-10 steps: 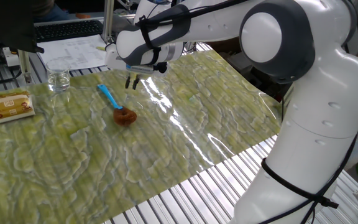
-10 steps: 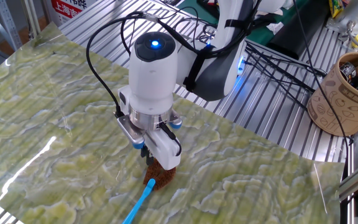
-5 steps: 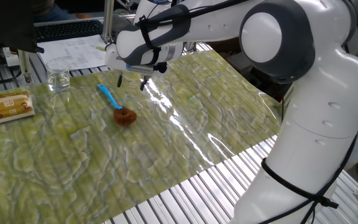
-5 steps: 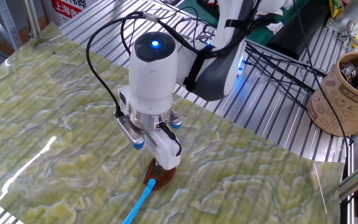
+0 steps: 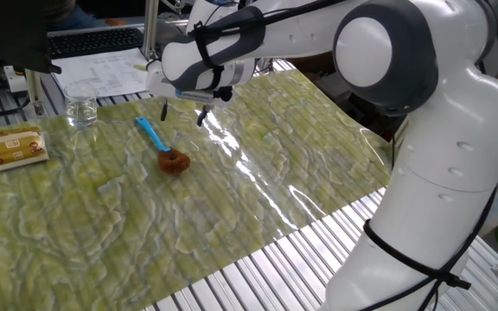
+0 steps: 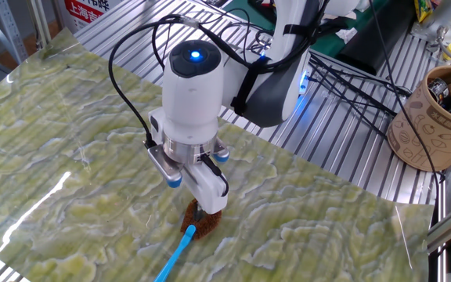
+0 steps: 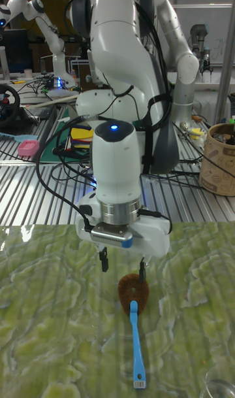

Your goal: Scrub the table with a brush

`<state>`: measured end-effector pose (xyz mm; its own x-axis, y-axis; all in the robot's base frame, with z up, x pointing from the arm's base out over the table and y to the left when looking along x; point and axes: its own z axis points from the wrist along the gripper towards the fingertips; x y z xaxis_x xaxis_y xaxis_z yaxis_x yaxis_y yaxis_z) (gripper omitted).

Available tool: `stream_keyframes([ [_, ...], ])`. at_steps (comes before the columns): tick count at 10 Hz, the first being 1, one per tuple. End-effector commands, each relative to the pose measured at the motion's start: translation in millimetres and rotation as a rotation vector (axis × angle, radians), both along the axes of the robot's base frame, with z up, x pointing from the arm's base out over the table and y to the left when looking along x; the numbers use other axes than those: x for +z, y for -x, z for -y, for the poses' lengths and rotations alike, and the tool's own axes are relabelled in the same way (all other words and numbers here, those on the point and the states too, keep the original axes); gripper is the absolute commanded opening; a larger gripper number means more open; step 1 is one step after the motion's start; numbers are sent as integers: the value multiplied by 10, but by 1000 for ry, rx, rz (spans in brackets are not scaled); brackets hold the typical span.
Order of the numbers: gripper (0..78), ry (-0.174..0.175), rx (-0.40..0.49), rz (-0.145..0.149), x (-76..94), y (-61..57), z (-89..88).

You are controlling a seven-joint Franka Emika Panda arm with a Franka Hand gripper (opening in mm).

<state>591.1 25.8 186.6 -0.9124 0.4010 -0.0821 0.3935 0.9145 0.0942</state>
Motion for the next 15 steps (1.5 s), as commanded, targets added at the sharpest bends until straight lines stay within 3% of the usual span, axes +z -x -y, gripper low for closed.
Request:
stream_keyframes([
  [1,775,-7,4,18,-268,-78,-24],
  [5,775,-7,4,19,-293,-109,-38],
  [8,775,1,-10,18,-377,-227,-164],
  [15,775,12,9,15,-583,-459,-205],
])
